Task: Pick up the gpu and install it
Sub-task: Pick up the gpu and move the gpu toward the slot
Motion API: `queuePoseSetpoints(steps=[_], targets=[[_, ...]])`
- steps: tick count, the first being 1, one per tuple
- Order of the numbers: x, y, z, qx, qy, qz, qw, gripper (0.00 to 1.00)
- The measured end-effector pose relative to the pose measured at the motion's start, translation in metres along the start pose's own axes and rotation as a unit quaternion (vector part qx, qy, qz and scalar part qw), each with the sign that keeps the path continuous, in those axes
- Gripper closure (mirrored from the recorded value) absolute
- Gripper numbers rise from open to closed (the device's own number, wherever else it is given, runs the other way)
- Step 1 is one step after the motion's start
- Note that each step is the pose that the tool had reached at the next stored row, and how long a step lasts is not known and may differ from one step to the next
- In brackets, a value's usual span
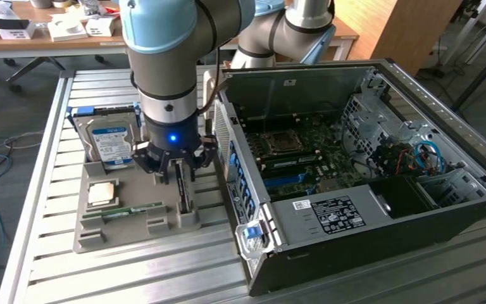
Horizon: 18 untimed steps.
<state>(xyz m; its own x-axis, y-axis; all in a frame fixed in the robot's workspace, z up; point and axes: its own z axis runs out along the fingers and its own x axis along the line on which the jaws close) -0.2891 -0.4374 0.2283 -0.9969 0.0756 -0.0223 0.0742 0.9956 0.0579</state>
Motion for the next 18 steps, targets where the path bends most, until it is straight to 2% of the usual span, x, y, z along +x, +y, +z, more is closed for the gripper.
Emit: queuePoseSetpoints(steps=[18], targets=[[-0.0002, -0.0013, -0.0013, 0.0000, 0.0000, 0.000, 1.0000, 0.47]])
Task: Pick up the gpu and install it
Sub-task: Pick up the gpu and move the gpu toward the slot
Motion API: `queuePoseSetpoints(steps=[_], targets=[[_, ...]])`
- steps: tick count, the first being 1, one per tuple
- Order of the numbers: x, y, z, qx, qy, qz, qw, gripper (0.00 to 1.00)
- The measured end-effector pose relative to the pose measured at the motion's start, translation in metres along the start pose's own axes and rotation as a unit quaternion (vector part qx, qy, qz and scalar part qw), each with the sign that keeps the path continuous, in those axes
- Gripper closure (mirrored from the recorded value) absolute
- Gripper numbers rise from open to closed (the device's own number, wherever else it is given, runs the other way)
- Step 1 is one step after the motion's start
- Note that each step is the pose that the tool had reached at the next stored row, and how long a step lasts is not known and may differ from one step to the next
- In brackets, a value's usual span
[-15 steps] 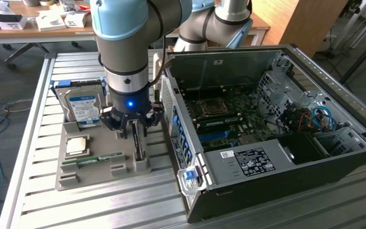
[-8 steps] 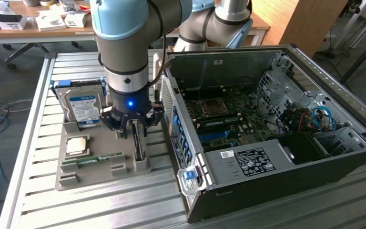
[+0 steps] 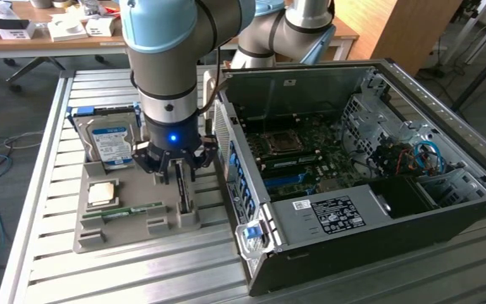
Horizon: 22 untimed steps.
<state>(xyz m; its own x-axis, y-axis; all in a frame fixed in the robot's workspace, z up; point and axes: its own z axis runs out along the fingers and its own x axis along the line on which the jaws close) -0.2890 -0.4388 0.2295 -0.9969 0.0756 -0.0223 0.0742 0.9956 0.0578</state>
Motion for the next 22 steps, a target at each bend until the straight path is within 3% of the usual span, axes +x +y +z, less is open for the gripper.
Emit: queuePoseSetpoints(steps=[11, 12, 14, 15, 17, 22], targets=[[0.0000, -0.0001, 0.0000, 0.0000, 0.0000, 0.000, 1.0000, 0.47], [0.0000, -0.0001, 0.0000, 0.0000, 0.0000, 0.000, 1.0000, 0.49], [0.0000, -0.0001, 0.0000, 0.0000, 0.0000, 0.000, 1.0000, 0.61], [0.0000, -0.0001, 0.0000, 0.0000, 0.0000, 0.000, 1.0000, 0.61], [0.0000, -0.0001, 0.0000, 0.0000, 0.0001, 0.000, 1.0000, 0.73], [0.0000, -0.0001, 0.0000, 0.0000, 0.0000, 0.000, 1.0000, 0.74]])
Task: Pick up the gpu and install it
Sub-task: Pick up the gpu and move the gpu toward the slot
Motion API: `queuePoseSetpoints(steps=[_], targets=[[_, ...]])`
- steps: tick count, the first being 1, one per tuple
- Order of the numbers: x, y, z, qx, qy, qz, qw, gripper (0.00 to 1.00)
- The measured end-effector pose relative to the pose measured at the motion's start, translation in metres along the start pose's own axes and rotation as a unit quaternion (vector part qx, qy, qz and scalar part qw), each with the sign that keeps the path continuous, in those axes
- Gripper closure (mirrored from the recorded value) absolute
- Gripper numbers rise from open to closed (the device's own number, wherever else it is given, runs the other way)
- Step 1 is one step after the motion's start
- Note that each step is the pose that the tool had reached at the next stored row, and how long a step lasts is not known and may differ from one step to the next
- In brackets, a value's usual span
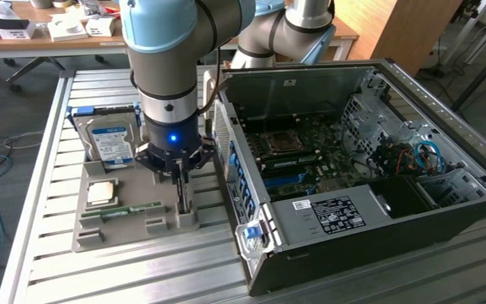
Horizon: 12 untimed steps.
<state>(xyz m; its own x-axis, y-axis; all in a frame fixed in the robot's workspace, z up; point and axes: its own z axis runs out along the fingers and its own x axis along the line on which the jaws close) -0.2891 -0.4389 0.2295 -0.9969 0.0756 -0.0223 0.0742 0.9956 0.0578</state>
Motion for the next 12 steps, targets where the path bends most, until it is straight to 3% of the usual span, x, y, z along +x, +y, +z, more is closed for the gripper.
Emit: queuePoseSetpoints(steps=[12], targets=[[-0.0001, 0.0000, 0.0000, -0.0003, 0.0006, -0.011, 0.9999, 0.74]])
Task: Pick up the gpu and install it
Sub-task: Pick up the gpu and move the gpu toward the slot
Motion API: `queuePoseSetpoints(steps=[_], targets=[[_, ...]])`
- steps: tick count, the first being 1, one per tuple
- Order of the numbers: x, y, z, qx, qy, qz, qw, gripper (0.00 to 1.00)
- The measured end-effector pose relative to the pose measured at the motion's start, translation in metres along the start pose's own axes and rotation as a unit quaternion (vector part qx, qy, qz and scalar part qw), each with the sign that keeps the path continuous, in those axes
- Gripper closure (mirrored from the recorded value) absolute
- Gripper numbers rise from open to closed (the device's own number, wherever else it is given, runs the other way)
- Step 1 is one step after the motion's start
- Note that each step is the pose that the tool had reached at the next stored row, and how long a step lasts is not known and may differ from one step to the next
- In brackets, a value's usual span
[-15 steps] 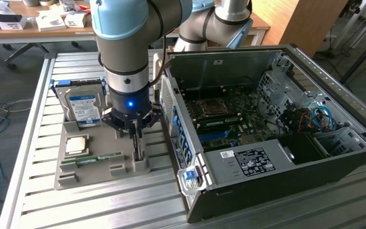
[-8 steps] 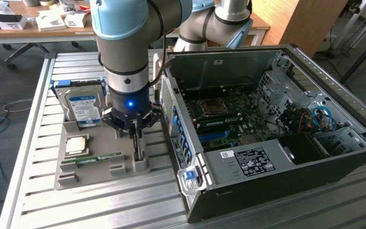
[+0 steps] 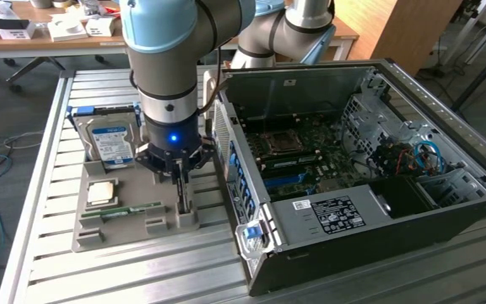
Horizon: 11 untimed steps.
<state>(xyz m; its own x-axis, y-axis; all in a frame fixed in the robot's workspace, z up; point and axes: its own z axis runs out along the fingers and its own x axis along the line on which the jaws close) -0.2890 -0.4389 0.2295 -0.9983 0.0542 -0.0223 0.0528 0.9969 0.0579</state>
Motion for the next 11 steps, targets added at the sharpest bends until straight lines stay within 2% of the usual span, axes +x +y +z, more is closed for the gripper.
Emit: queuePoseSetpoints(steps=[3, 11], targets=[[0.0000, 0.0000, 0.0000, -0.0002, 0.0004, -0.008, 1.0000, 0.74], [-0.0001, 0.0001, -0.0009, -0.0004, 0.0004, -0.008, 1.0000, 0.74]])
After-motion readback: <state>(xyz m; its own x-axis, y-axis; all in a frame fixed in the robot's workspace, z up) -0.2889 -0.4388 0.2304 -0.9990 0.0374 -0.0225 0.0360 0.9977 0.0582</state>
